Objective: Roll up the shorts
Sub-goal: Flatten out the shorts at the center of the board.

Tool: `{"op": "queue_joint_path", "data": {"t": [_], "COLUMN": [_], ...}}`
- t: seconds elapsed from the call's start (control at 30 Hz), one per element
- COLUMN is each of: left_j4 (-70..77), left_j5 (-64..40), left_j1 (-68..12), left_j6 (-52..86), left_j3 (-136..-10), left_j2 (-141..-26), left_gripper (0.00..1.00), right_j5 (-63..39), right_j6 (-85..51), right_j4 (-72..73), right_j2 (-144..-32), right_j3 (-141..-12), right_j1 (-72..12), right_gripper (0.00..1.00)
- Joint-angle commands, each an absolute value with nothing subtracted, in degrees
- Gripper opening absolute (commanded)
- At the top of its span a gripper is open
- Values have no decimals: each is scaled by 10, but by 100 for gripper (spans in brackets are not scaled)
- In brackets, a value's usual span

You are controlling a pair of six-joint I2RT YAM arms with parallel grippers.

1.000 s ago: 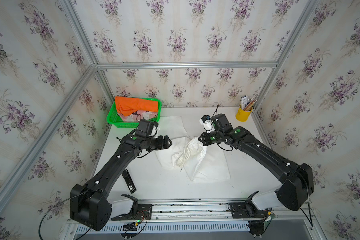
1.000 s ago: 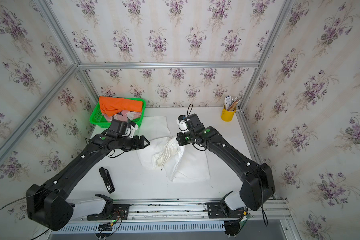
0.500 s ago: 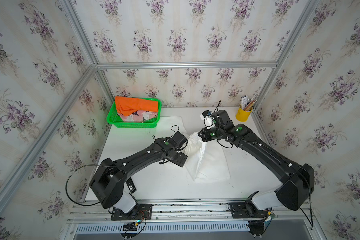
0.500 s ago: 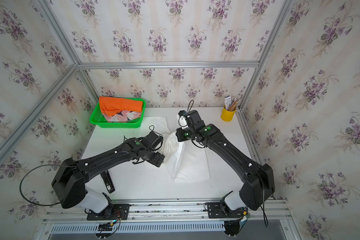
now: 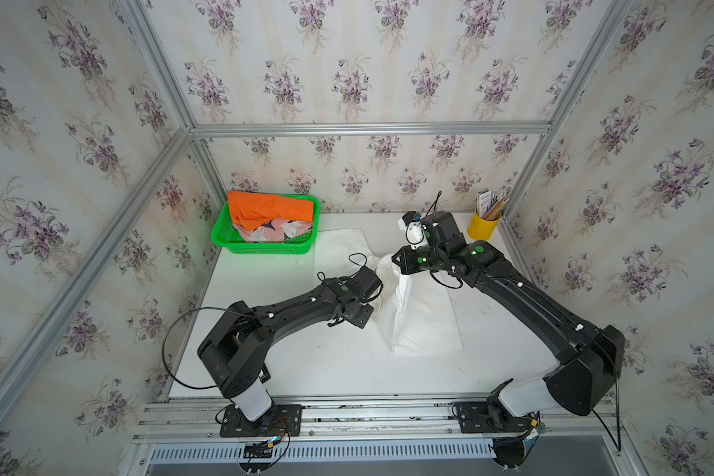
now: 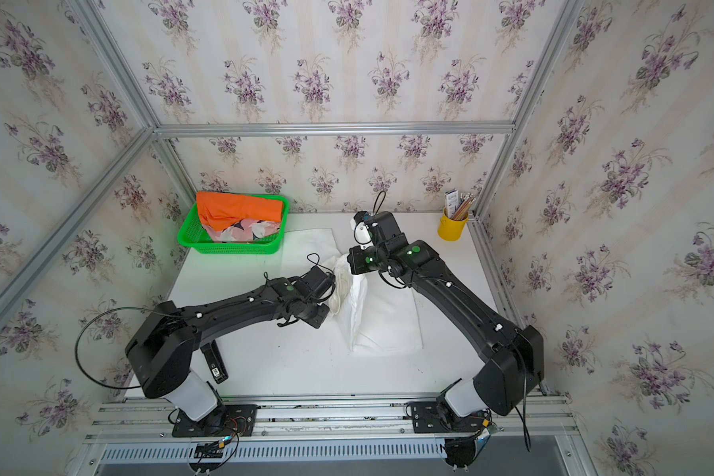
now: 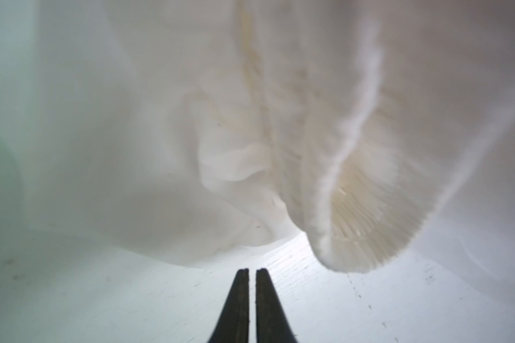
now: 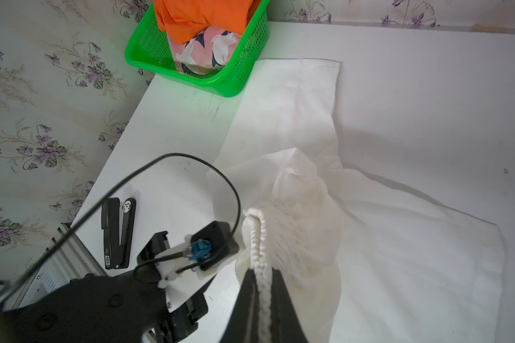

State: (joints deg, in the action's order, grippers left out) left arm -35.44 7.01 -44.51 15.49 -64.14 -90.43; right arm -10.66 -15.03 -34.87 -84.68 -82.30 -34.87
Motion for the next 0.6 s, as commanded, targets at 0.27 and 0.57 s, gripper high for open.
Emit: {"op": "queue_joint_path", "data": {"t": [0.27, 0.57], "left_j4": [-442, -397], "left_j5": [134, 74], "left_j1": [-432, -431], "left_j6": [113, 116], "left_j3": [-725, -801], "left_j2": [-672, -608], "left_gripper": [25, 55], "right_j5": [-108, -36], "right_j6": [-118, 6], "right_j4": [-330, -323], "right_j2": [-785, -727], "right_j3": [-888, -1114], "right_j1": [-348, -349], "right_gripper": [0, 0]}}
